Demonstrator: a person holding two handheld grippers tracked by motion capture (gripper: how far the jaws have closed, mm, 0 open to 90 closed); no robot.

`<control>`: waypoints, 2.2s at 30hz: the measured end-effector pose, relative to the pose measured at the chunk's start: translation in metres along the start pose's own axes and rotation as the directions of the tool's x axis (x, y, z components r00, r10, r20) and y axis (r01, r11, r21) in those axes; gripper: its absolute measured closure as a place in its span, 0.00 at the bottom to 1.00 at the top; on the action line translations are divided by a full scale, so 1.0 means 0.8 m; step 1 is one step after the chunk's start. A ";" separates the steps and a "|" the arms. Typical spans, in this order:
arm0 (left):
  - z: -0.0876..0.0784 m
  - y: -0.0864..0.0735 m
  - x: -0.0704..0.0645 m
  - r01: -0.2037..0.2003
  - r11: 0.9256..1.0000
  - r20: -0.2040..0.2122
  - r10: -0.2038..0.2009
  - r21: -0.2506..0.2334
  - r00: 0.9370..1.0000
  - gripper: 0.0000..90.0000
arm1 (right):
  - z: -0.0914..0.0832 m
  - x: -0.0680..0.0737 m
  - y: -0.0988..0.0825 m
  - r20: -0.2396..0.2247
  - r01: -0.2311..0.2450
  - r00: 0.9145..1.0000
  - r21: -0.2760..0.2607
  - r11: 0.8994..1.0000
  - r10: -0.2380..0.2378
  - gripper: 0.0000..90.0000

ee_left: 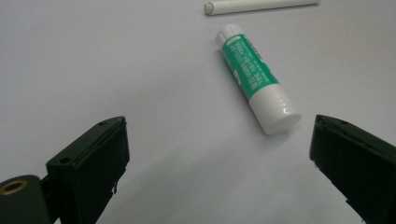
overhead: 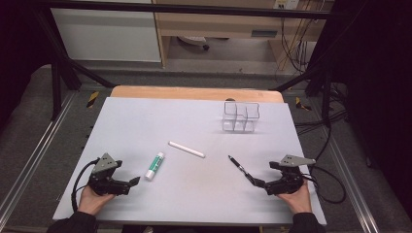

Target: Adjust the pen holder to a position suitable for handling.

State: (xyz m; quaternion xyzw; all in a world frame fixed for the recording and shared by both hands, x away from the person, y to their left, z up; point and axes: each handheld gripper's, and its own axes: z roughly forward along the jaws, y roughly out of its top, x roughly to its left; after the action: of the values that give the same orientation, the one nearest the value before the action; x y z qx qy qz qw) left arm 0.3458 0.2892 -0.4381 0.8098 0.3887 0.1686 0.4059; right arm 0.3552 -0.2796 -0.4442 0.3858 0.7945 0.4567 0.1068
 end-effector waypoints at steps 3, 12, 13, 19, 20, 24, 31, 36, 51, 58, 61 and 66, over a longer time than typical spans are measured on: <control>0.000 0.000 0.000 -0.002 1.000 -0.003 0.002 -0.001 1.000 0.05 | -0.001 0.000 0.001 0.005 0.005 1.000 -0.001 1.000 -0.005 0.01; -0.001 -0.001 0.000 0.004 1.000 -0.002 -0.004 -0.003 1.000 0.05 | 0.001 0.007 0.010 0.022 0.042 0.999 0.015 0.999 -0.042 0.01; -0.001 -0.001 0.000 0.005 1.000 -0.001 -0.005 -0.002 1.000 0.05 | 0.001 0.007 0.010 0.022 0.042 0.999 0.015 0.999 -0.042 0.01; 0.000 -0.001 0.001 0.008 1.000 -0.001 -0.008 -0.002 1.000 0.05 | 0.007 0.014 0.026 0.043 0.076 0.996 0.013 0.997 -0.077 0.01; 0.000 -0.001 0.001 0.009 1.000 -0.002 -0.009 -0.001 1.000 0.05 | 0.009 0.014 0.029 0.047 0.080 0.996 0.017 0.997 -0.081 0.01; 0.000 -0.001 0.001 0.006 1.000 -0.003 -0.006 0.004 1.000 0.05 | 0.014 0.017 0.038 0.051 0.098 0.994 0.017 0.995 -0.098 0.01; 0.000 -0.001 0.001 0.007 1.000 -0.005 -0.007 0.004 1.000 0.05 | 0.025 0.021 0.062 0.062 0.145 0.987 0.014 0.989 -0.146 0.01; 0.001 -0.001 0.001 0.001 1.000 -0.006 -0.001 0.008 1.000 0.05 | 0.033 0.020 0.079 0.073 0.176 0.982 0.014 0.984 -0.176 0.02; 0.000 -0.001 0.002 0.004 1.000 -0.008 -0.004 0.005 1.000 0.05 | 0.065 0.018 0.119 0.125 0.323 0.933 0.113 0.940 -0.336 0.05; 0.000 -0.002 0.002 0.003 1.000 -0.008 -0.003 0.007 1.000 0.05 | 0.077 0.016 0.131 0.146 0.372 0.908 0.150 0.916 -0.393 0.09; 0.000 -0.002 0.002 0.005 1.000 -0.008 -0.005 0.007 1.000 0.05 | 0.083 0.013 0.138 0.159 0.403 0.889 0.170 0.899 -0.429 0.13; 0.000 -0.002 0.002 0.003 1.000 -0.009 -0.003 0.008 1.000 0.05 | 0.087 0.007 0.144 0.175 0.432 0.871 0.177 0.884 -0.460 0.18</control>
State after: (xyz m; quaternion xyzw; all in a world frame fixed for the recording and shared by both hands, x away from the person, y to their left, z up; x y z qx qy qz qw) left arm 0.3465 0.2910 -0.4395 0.8101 0.3925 0.1701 0.4011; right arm 0.4473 -0.1978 -0.3892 0.2442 0.8745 0.3225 0.2675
